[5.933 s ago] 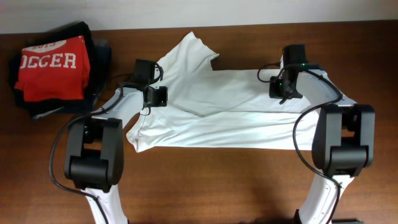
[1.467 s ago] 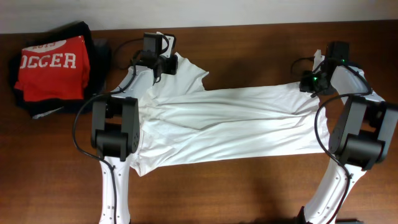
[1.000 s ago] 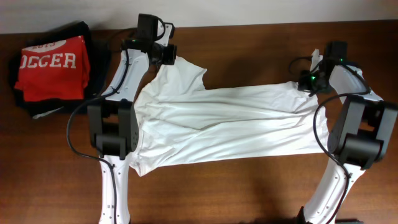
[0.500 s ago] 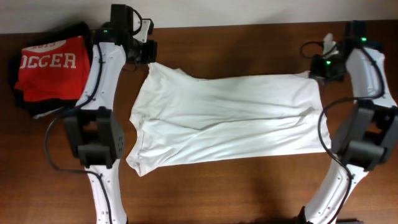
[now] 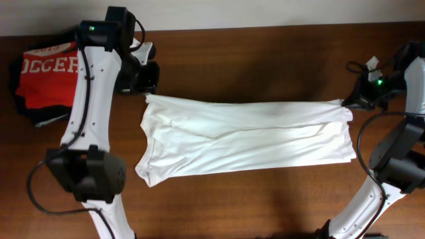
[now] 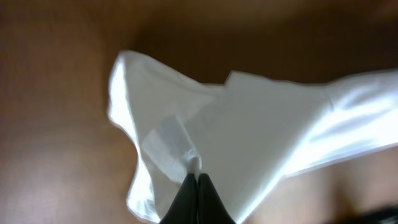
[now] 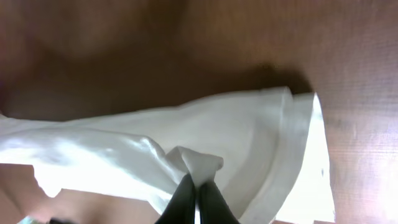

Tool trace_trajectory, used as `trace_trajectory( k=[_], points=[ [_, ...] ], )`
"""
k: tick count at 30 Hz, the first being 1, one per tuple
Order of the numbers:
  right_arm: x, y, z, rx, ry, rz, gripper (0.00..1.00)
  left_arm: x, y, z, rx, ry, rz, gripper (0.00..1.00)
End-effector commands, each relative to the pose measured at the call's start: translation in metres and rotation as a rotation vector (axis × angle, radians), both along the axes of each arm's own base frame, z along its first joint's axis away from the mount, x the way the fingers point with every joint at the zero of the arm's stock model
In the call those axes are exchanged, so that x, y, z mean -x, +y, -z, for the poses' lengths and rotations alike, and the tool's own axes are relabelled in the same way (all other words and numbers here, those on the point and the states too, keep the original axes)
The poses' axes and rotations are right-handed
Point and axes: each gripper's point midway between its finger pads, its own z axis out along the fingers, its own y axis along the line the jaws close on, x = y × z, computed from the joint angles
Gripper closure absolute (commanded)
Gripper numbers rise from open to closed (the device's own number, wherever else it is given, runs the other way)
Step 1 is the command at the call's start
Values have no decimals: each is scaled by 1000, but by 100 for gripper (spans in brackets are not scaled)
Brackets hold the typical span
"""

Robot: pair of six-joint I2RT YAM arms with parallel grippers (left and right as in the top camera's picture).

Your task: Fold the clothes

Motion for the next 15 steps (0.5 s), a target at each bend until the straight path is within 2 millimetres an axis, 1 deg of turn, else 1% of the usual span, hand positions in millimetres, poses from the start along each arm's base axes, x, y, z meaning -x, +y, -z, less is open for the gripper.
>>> trace_trajectory(
  k=[1, 2, 4, 5, 7, 9, 10, 12, 13, 15],
  points=[
    [26, -15, -9, 116, 123, 54, 96, 31, -22, -1, -17, 76, 39, 99],
    [34, -18, -7, 146, 169, 69, 96, 39, -28, 12, -43, 113, 66, 99],
    [41, -22, -4, 171, 211, 85, 96, 54, -27, 46, -98, 200, 90, 99],
    [49, -24, 0, 192, 257, 94, 96, 64, -23, 65, -120, 251, 91, 99],
    [64, -33, 9, 257, 344, 144, 96, 80, -1, 101, -191, 337, 15, 99],
    [81, -38, 20, 307, 434, 185, 96, 94, 16, 121, -194, 405, -26, 99],
    [86, -34, 28, 295, 457, 184, 96, 98, 22, 128, -193, 420, -41, 99],
    [96, -22, 49, 279, 498, 159, 96, 99, 24, 143, -191, 414, -47, 99],
    [103, -22, 57, 295, 529, 169, 96, 103, 28, 149, -217, 425, -56, 99],
    [107, -23, 65, 310, 542, 190, 96, 108, 30, 163, -227, 428, -87, 99]
  ],
)
